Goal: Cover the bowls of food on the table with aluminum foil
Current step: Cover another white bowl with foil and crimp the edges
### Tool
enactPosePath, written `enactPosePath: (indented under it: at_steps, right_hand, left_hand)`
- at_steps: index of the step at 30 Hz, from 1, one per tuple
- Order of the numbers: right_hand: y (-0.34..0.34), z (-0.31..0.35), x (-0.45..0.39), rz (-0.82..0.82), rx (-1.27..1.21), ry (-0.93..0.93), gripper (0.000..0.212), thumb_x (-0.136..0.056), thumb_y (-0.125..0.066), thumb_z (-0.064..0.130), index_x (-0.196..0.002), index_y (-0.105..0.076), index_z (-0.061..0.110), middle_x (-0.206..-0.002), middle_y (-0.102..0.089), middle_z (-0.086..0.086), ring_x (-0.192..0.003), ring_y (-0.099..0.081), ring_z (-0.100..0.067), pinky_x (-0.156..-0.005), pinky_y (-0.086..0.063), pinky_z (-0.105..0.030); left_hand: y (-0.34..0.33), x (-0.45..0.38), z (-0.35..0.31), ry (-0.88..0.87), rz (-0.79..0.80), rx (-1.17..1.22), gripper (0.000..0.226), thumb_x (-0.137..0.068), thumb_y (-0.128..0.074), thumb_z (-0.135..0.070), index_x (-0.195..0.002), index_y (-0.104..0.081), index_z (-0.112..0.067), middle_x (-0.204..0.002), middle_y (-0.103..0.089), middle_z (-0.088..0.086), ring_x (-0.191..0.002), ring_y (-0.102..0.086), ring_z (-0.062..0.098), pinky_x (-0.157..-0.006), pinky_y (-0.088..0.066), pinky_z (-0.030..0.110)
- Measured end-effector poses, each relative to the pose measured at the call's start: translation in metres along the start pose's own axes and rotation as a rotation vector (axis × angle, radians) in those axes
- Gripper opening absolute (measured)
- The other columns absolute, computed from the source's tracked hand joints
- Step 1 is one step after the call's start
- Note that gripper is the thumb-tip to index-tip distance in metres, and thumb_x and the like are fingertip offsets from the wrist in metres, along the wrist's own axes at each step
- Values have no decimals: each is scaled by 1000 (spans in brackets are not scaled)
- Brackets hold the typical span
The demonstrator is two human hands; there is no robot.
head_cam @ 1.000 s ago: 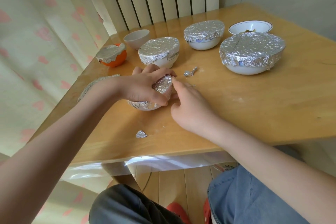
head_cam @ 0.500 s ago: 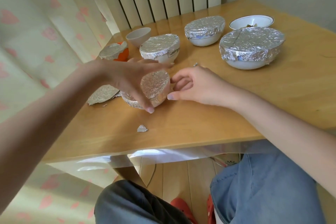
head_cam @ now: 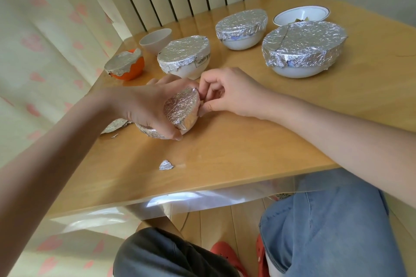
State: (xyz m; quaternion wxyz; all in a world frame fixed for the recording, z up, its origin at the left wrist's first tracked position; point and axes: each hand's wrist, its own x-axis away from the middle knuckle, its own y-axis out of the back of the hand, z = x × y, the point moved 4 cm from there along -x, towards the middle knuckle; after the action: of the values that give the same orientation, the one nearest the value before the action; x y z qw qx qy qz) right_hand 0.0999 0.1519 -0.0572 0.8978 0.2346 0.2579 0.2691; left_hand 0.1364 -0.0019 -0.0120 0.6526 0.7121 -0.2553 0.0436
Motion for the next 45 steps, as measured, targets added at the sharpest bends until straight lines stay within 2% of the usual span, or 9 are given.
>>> enactPosePath:
  at_steps: [9,14,17,21,23,26,36,41,45]
  right_hand:
    - [17,12,-17,-52,544,136,20,-73,-74,38,-64,-63,23,-60,-55,12,-62,-51,-6,-59,-36,-28]
    - [9,15,-11,94,550,132,9,-79,-67,40,-82,-66,31,-63,-53,20,-66,-50,-1,-55,-33,-20]
    - [8,19,-2,166,579,114,34,-73,-64,61,-92,-62,33,-75,-58,22,-70,-50,2,-58,-33,-18]
    - [3,27,3,68,624,104,54,-63,-54,80,-80,-61,30,-71,-60,18,-68,-54,-3,-62,-38,-25]
    - [-2,29,2,16,595,121,54,-66,-54,79,-74,-62,26,-70,-63,14,-70,-58,-8,-69,-46,-29]
    - [-3,31,2,-5,517,120,45,-74,-61,69,-72,-65,23,-68,-63,11,-72,-60,-10,-71,-51,-32]
    - [-3,19,-7,134,119,68,24,-80,-74,29,-68,-69,9,-47,-58,12,-45,-52,-4,-48,-45,-17]
    - [8,15,-26,72,361,-17,51,-56,-81,56,-46,-55,13,-41,-48,6,-41,-38,-8,-42,-29,-16]
    - [7,13,-31,155,263,-5,45,-57,-82,52,-48,-56,16,-45,-46,7,-47,-36,-8,-50,-30,-24]
  left_hand:
    - [-1,2,0,85,-53,69,92,-35,-68,-62,-118,-28,-68,-132,-30,-20,-129,-29,14,-101,-29,35]
    - [-1,5,3,276,-21,18,132,-31,-74,-80,-142,-5,-59,-155,-22,-6,-144,-25,26,-114,-27,46]
    - [3,12,8,263,56,-45,145,-25,-72,-87,-132,25,-68,-164,10,-6,-151,5,19,-120,-10,51]
    - [3,14,5,110,47,-36,135,-38,-88,-68,-133,8,-74,-161,1,-19,-150,-2,14,-120,-16,43]
    - [-1,13,1,77,29,-29,127,-48,-92,-52,-138,-3,-67,-154,-11,-25,-144,-18,10,-115,-24,33]
    - [-1,10,2,93,22,-52,125,-50,-91,-50,-139,-5,-65,-149,-14,-26,-142,-22,15,-115,-28,41]
    - [-2,12,1,80,45,-30,113,-42,-89,-62,-112,-4,-87,-143,-15,-30,-140,-23,18,-115,-28,47]
    - [-1,11,2,77,18,-30,111,-31,-78,-72,-118,-10,-83,-140,-18,-29,-139,-26,20,-114,-29,48]
    - [-2,11,3,81,22,-8,106,-31,-76,-74,-111,-8,-87,-136,-18,-32,-139,-25,23,-115,-28,50]
